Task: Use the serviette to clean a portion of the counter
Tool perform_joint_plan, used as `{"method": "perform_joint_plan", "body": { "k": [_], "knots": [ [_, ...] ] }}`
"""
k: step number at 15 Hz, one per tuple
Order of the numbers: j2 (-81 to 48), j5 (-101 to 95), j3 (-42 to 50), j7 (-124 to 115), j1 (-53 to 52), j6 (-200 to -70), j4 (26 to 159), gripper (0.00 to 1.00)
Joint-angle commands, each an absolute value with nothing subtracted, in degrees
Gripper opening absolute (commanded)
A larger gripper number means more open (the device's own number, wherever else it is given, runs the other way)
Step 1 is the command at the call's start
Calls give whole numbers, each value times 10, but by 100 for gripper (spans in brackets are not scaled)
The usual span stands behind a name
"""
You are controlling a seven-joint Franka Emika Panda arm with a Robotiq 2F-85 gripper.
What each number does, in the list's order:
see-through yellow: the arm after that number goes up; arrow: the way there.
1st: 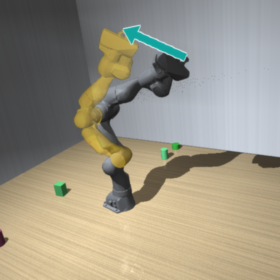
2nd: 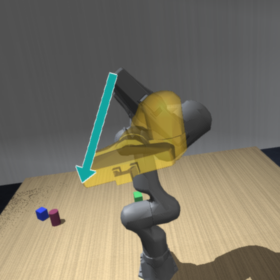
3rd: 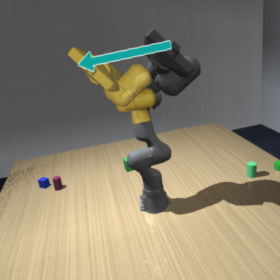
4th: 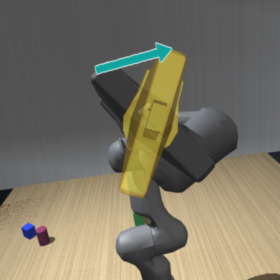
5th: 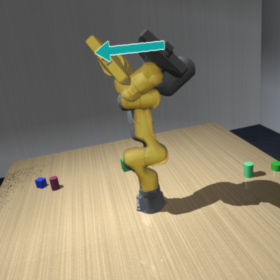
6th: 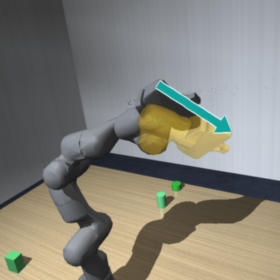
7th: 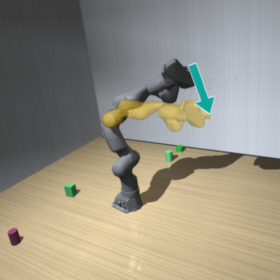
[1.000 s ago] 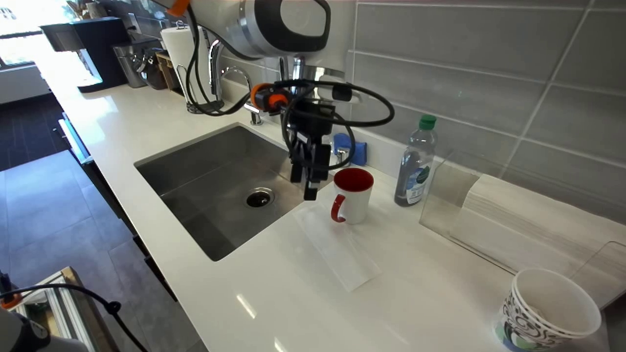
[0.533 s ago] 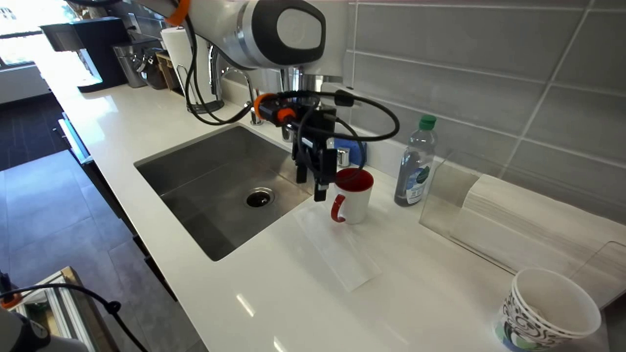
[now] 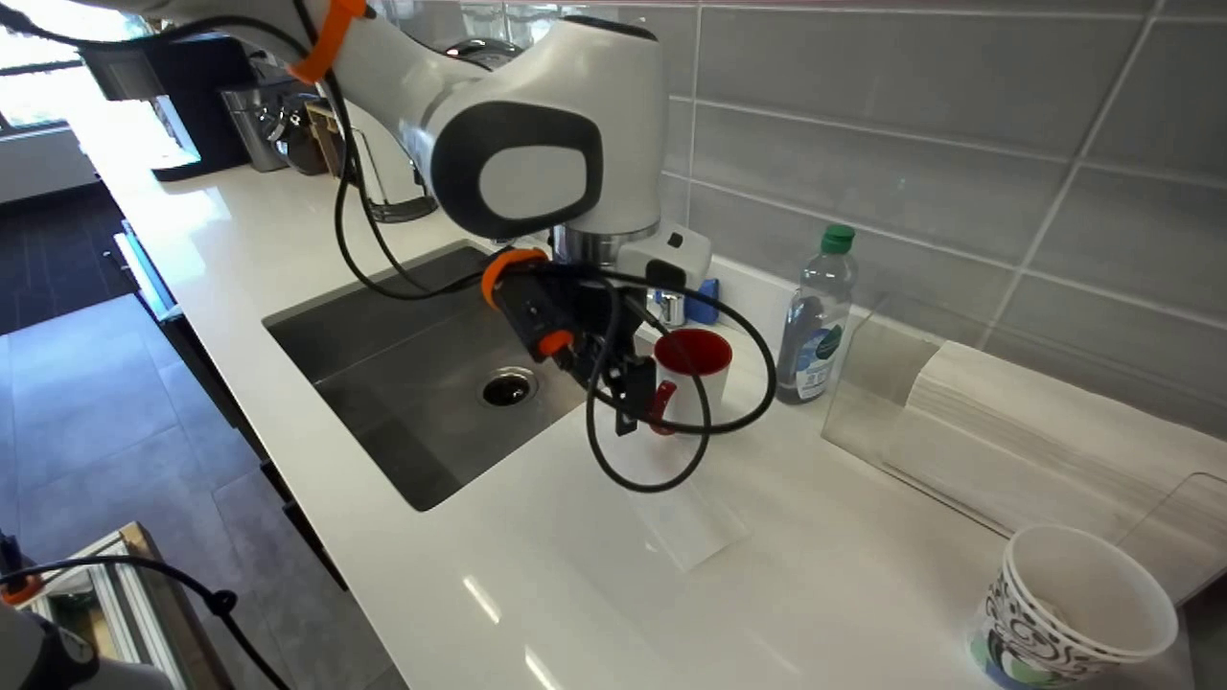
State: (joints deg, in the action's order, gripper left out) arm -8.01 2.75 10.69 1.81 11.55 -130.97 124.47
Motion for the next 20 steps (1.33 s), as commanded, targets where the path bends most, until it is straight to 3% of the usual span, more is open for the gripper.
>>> {"method": "perform_joint_plan", "body": {
  "k": [1, 9, 11, 13, 20],
  "knots": [
    [-18, 79, 111, 89, 135, -1380, 1321, 100],
    [-51, 112, 106, 148, 132, -1557, 1378, 99],
    [-69, 143, 95, 172, 135, -1583, 1382, 74],
    [-86, 166, 82, 198, 139, -1628, 1387, 65],
    [-140, 312, 7, 319, 172, -1733, 1373, 16]
  ]
}}
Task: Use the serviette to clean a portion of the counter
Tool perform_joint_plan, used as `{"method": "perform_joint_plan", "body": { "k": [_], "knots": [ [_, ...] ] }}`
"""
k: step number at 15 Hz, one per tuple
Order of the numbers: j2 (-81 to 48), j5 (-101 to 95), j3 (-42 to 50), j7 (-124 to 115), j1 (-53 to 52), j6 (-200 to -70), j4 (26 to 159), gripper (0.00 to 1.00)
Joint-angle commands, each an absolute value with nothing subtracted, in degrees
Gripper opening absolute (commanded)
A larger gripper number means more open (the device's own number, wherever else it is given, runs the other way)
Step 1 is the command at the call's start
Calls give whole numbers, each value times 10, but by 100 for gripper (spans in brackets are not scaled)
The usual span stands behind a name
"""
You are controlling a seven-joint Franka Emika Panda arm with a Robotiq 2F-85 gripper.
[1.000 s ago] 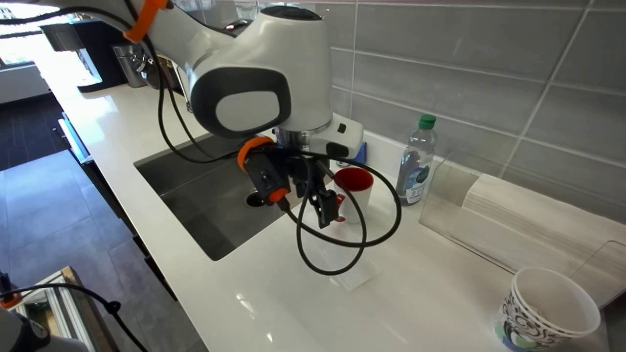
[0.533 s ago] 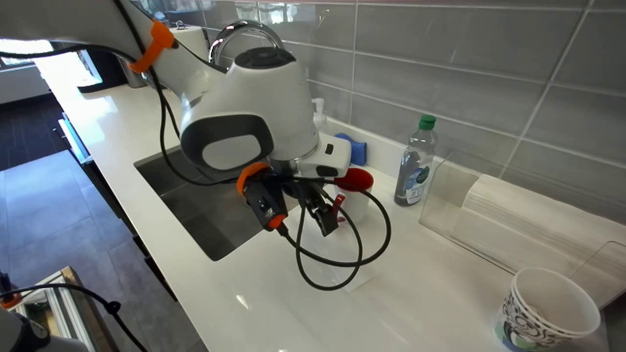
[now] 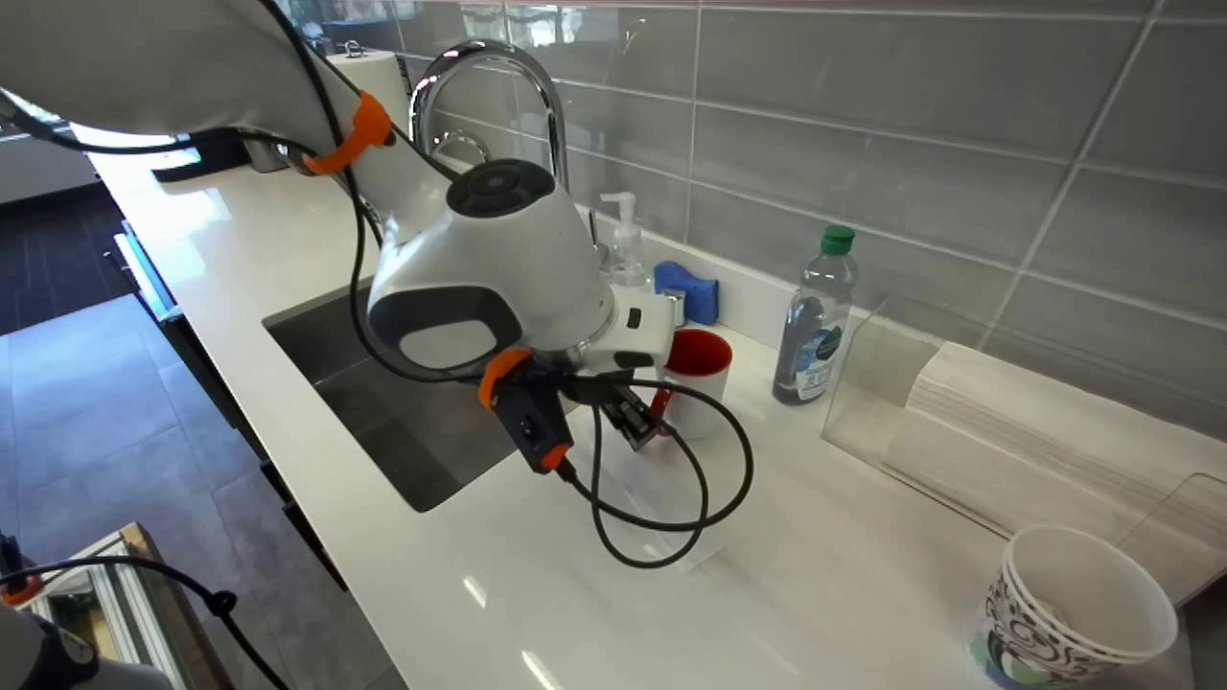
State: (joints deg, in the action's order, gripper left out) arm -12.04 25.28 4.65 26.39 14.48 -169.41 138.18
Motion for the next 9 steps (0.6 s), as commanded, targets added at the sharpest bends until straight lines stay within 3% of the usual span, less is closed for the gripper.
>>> {"method": "perform_joint_plan", "body": {
  "k": [1, 3, 9],
  "knots": [
    [-146, 322, -1, 329, 179, -1737, 1371, 9],
    [-157, 335, -18, 346, 191, -1749, 1367, 0],
    [-159, 322, -33, 372, 207, -1715, 1369, 0]
  ]
}}
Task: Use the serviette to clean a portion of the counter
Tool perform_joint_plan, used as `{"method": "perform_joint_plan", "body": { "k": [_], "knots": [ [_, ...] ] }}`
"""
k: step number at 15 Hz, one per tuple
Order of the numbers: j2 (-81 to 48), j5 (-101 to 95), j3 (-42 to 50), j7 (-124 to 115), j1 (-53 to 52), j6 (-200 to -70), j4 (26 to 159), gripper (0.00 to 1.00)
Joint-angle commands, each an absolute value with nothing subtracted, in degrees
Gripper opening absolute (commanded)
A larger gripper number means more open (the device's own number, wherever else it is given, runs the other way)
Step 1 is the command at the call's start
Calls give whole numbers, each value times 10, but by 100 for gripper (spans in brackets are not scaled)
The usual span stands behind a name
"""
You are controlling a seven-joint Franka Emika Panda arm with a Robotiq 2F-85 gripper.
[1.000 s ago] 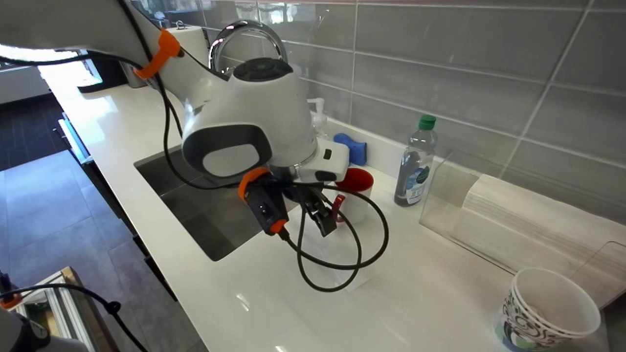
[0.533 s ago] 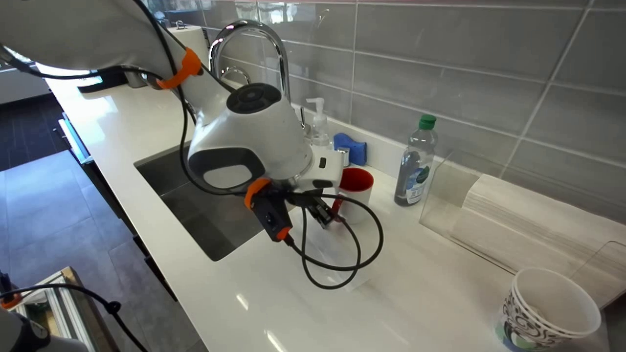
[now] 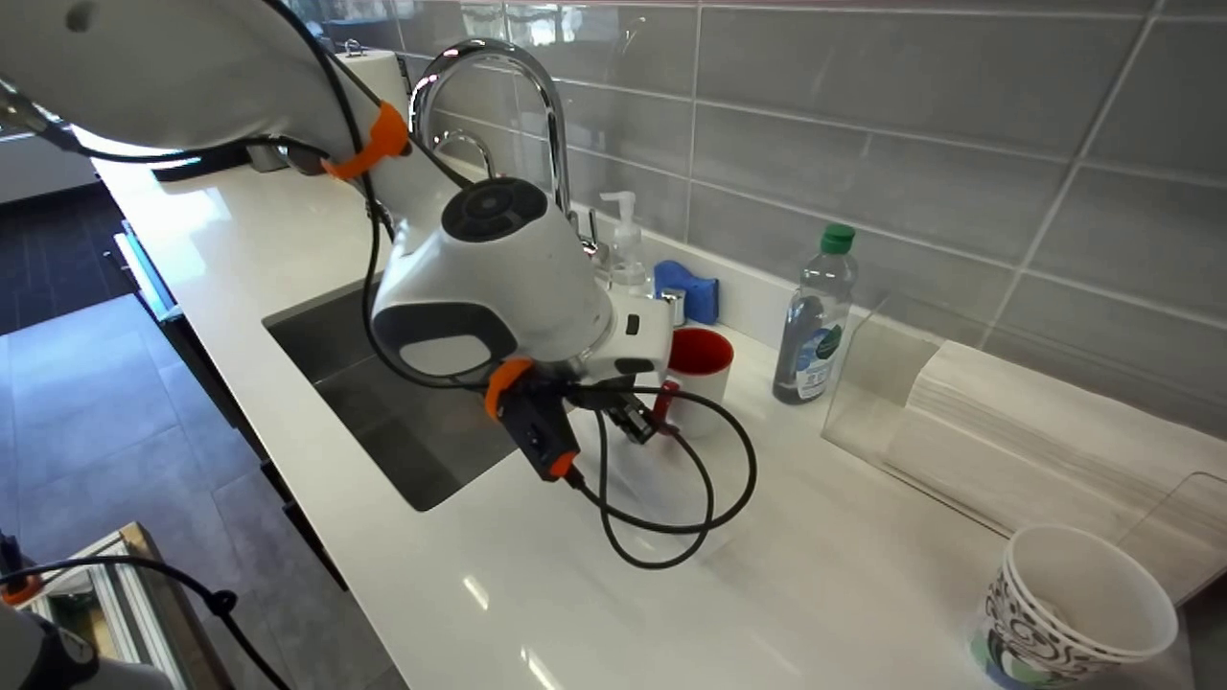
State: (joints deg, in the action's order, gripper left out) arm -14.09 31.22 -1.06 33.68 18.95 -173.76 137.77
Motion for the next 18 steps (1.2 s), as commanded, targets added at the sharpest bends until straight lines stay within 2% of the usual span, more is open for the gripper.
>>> {"method": "perform_joint_plan", "body": {
  "k": [1, 13, 18],
  "knots": [
    [-158, 327, -40, 386, 212, -1711, 1368, 0],
    [-147, 326, -114, 448, 237, -1687, 1380, 0],
    [-134, 281, -95, 427, 225, -1625, 1392, 0]
  ]
}}
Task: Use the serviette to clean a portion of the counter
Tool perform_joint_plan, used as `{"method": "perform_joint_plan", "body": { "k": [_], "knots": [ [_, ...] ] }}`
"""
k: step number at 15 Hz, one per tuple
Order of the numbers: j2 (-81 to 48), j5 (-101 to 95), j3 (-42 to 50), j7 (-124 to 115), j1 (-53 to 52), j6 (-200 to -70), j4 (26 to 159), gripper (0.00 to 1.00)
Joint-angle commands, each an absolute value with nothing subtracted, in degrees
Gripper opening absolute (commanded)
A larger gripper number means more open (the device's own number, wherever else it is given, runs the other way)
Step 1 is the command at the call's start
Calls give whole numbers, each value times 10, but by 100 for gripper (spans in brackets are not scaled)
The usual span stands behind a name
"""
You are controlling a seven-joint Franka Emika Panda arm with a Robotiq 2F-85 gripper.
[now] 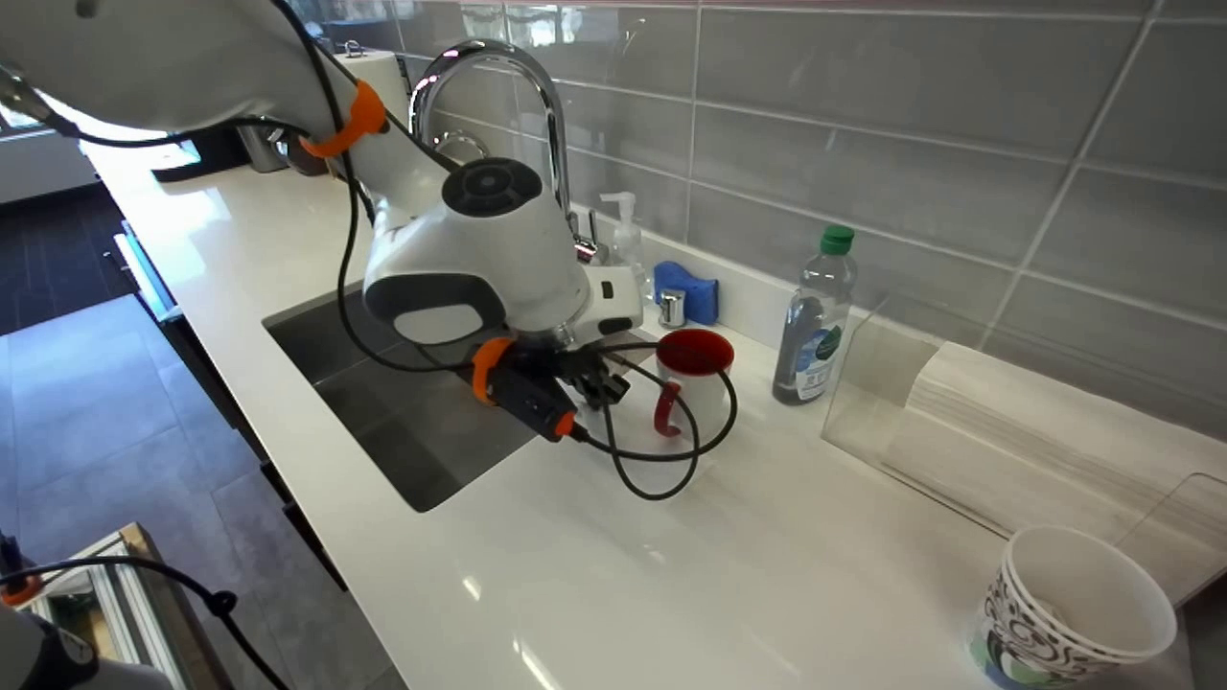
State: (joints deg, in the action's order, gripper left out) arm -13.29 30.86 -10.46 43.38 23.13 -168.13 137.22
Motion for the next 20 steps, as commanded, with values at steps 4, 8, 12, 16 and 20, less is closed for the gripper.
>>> {"method": "perform_joint_plan", "body": {
  "k": [4, 8, 12, 16, 20],
  "knots": [
    [-124, 166, -13, 304, 176, -1586, 1392, 0],
    [-139, 94, 40, 186, 145, -1622, 1373, 0],
    [-161, 103, 49, 134, 137, -1708, 1369, 0],
    [-185, 133, 35, 97, 135, -1785, 1366, 0],
    [-185, 174, -27, 110, 161, -1771, 1365, 0]
  ]
}}
